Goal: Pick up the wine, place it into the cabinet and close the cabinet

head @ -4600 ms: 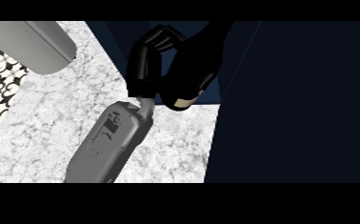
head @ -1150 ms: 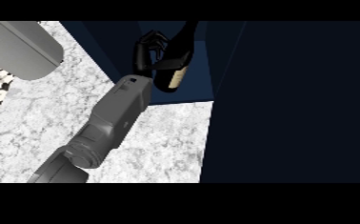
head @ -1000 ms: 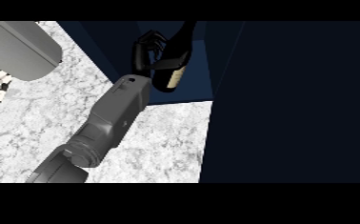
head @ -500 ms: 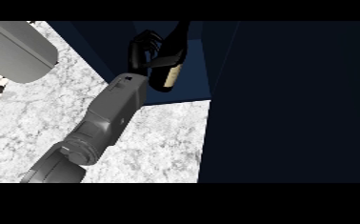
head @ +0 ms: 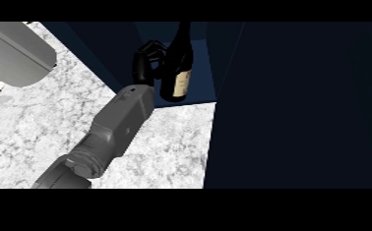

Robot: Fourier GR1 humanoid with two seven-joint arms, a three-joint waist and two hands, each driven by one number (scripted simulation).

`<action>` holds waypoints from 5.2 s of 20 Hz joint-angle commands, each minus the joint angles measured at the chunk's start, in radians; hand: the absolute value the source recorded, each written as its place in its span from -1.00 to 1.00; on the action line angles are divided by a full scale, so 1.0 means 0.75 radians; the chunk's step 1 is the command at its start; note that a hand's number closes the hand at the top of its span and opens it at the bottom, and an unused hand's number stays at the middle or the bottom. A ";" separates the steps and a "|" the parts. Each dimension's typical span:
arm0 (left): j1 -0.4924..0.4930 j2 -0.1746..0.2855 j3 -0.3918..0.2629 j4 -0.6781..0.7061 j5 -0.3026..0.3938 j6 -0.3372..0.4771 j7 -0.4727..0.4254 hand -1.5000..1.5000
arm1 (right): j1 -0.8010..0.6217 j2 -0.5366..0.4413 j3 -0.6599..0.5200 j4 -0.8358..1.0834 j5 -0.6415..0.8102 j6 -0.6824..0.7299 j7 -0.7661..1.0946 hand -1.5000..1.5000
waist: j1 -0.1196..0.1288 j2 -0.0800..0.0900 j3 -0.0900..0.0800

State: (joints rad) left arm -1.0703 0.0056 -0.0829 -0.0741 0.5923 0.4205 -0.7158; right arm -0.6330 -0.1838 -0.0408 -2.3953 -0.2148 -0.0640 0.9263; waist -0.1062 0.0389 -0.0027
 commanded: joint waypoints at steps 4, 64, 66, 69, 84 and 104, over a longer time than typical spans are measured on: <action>0.102 -0.007 0.042 -0.008 0.062 -0.123 -0.024 1.00 | -0.004 0.033 0.035 -0.023 -0.037 -0.016 0.019 -1.00 | -0.035 0.001 -0.001; -0.144 0.029 -0.101 0.048 0.239 0.130 0.188 1.00 | 0.118 0.036 -0.042 0.013 -0.106 0.087 -0.109 -1.00 | -0.053 0.024 0.002; -0.152 0.036 -0.154 0.078 0.184 0.184 0.157 1.00 | 0.087 0.029 -0.054 0.025 -0.123 0.084 -0.101 -1.00 | -0.062 0.027 0.002; -0.159 0.062 -0.238 0.097 0.098 0.281 0.157 1.00 | 0.111 0.035 -0.042 0.027 -0.109 0.094 -0.113 -1.00 | -0.063 0.028 0.004; -0.027 0.170 -0.349 0.098 -0.024 0.448 0.235 1.00 | 0.055 0.025 -0.035 0.026 -0.123 0.111 -0.116 -1.00 | -0.074 0.050 -0.002; -0.070 0.224 -0.367 0.097 -0.047 0.244 0.240 -1.00 | 0.068 0.047 -0.017 0.008 -0.137 0.103 -0.114 -1.00 | -0.058 0.034 -0.002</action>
State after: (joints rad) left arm -1.1316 0.0879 -0.3233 -0.0228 0.5957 0.6647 -0.5211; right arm -0.5836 -0.1532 -0.0567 -2.3681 -0.3015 0.0141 0.8389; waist -0.1683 0.0709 -0.0080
